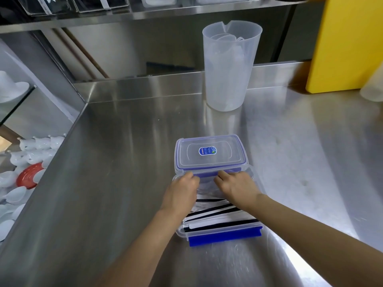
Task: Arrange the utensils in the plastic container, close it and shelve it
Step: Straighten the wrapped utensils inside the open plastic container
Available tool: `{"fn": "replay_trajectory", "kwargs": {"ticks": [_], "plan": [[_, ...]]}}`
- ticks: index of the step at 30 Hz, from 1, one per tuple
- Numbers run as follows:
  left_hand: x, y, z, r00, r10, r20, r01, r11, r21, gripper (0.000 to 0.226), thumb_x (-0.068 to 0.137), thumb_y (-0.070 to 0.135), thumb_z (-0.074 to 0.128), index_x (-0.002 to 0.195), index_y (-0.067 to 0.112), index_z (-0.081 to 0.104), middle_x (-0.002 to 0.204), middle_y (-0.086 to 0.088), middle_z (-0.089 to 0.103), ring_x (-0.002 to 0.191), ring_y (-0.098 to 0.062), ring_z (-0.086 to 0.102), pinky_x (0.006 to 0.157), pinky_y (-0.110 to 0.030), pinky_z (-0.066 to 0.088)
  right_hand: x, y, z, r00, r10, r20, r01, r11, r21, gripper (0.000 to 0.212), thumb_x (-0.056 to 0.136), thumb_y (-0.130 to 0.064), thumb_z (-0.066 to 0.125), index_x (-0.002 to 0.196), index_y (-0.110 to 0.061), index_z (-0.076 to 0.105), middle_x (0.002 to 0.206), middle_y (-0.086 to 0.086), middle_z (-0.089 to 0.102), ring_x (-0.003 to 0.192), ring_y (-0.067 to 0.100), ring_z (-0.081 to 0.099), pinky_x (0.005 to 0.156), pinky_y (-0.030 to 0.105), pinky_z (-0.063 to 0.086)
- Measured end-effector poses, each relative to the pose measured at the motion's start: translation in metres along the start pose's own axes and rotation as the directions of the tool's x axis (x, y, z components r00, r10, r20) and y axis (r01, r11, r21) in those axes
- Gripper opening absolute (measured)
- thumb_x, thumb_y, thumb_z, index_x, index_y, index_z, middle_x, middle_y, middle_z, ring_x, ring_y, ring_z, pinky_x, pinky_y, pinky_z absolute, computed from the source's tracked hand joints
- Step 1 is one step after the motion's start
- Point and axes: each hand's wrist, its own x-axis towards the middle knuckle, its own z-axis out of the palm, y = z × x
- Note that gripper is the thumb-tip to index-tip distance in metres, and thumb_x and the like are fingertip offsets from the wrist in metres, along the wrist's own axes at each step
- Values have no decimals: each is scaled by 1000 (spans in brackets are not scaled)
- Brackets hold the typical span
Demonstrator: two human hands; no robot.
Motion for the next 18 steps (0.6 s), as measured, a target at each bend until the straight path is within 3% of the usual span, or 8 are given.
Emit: {"fn": "replay_trajectory", "kwargs": {"ticks": [2,5,8,13,16,18], "plan": [[-2,-8,3,988,25,-152,-38,996,-83,11,71,2,74,68,8,66,68,-4,63,61,-21,61,52,-25,45,1,-2,0,999,-17,-34,17,1000,-14,48,34,-12,94,74,-4,70,66,13,69,49,28,65,44,33,56],[-8,-17,2,965,40,-260,-65,994,-91,7,73,9,72,69,11,68,66,0,65,60,-19,59,59,-27,46,0,-3,4,997,-41,-71,39,999,-17,49,38,-12,93,80,-4,70,71,14,71,53,29,67,48,35,57],[-9,-23,-2,981,89,-171,-84,996,37,13,63,7,80,64,14,69,61,3,66,56,-18,60,62,-27,49,0,-2,7,996,-53,-77,56,998,29,45,40,-14,92,79,-7,70,67,11,72,51,27,66,48,33,57],[-8,-23,-7,983,182,1,-179,968,175,23,47,5,85,54,17,66,51,5,61,48,-15,57,50,-22,45,7,-3,6,997,-33,-74,44,986,160,30,37,-16,92,53,-12,67,47,4,65,36,19,57,39,20,49],[-1,-21,-8,969,197,148,-233,926,296,25,42,16,86,44,20,61,42,8,55,43,-13,51,57,-20,41,7,-2,9,996,-66,-59,76,981,176,26,42,-15,91,53,-13,68,47,2,64,36,17,56,40,19,49],[1,-13,-10,960,201,196,-258,905,337,20,48,15,83,47,20,64,43,8,57,45,-12,52,63,-21,41,6,-1,11,996,-76,-56,84,982,167,26,43,-15,90,57,-14,68,48,2,65,36,18,57,40,21,49]]}}
